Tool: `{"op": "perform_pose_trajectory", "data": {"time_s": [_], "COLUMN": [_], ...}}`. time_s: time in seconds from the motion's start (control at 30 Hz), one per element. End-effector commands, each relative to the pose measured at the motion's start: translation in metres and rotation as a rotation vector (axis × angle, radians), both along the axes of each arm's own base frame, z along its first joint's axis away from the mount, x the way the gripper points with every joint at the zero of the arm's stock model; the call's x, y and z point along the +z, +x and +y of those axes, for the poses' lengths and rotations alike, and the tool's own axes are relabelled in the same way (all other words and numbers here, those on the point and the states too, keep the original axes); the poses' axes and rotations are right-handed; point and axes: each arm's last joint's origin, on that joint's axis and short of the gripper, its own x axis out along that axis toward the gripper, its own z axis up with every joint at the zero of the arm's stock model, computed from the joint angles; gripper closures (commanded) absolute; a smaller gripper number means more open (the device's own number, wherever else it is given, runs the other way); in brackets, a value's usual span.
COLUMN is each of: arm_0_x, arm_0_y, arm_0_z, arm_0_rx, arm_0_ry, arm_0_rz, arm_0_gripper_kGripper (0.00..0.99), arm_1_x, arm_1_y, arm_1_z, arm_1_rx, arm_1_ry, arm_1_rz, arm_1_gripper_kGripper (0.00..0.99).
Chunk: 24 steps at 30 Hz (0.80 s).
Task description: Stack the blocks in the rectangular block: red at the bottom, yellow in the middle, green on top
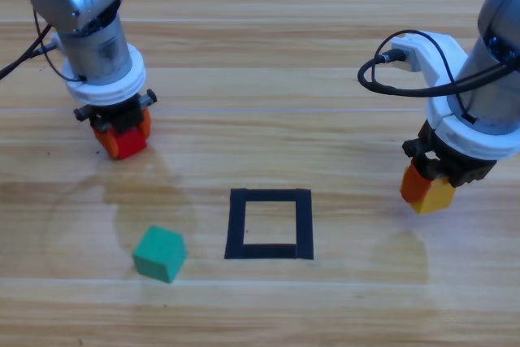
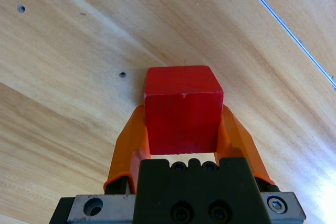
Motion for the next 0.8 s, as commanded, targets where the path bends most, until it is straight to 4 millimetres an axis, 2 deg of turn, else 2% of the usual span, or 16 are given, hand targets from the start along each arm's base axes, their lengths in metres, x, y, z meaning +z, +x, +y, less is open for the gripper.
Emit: {"op": "perform_pose_trajectory", "data": {"time_s": [0.03, 0.1, 0.23, 0.3, 0.43, 0.53, 0.7, 0.8], "arm_0_x": [-0.027, -0.017, 0.024, 0.040, 0.066, 0.069, 0.055, 0.048], "arm_0_y": [0.012, 0.016, 0.021, 0.011, -0.020, -0.045, -0.086, -0.101], "arm_0_z": [0.006, 0.004, -0.005, -0.016, -0.056, -0.088, -0.137, -0.157], "arm_0_rx": [-0.051, -0.108, -0.286, -0.398, -0.673, -0.845, -1.047, -1.131], "arm_0_ry": [0.025, 0.013, 0.014, -0.005, -0.028, -0.041, -0.039, -0.033], "arm_0_rz": [0.049, 0.024, -0.016, -0.038, -0.084, -0.081, -0.034, -0.023], "arm_0_gripper_kGripper": [0.846, 0.863, 0.944, 0.946, 0.952, 0.953, 0.952, 0.953], "arm_1_x": [0.005, 0.007, 0.011, 0.012, 0.015, 0.016, 0.015, 0.013], "arm_1_y": [-0.011, -0.012, -0.016, -0.018, -0.021, -0.022, -0.023, -0.023], "arm_1_z": [0.002, 0.001, -0.003, -0.005, -0.008, -0.009, -0.009, -0.010], "arm_1_rx": [0.023, 0.020, 0.019, 0.019, 0.018, 0.015, 0.005, 0.002], "arm_1_ry": [0.017, 0.023, 0.041, 0.042, 0.045, 0.051, 0.052, 0.055], "arm_1_rz": [-0.025, -0.029, -0.044, -0.045, -0.051, -0.054, -0.050, -0.052], "arm_1_gripper_kGripper": [0.990, 0.990, 0.990, 0.990, 0.990, 0.990, 0.990, 0.990]}}
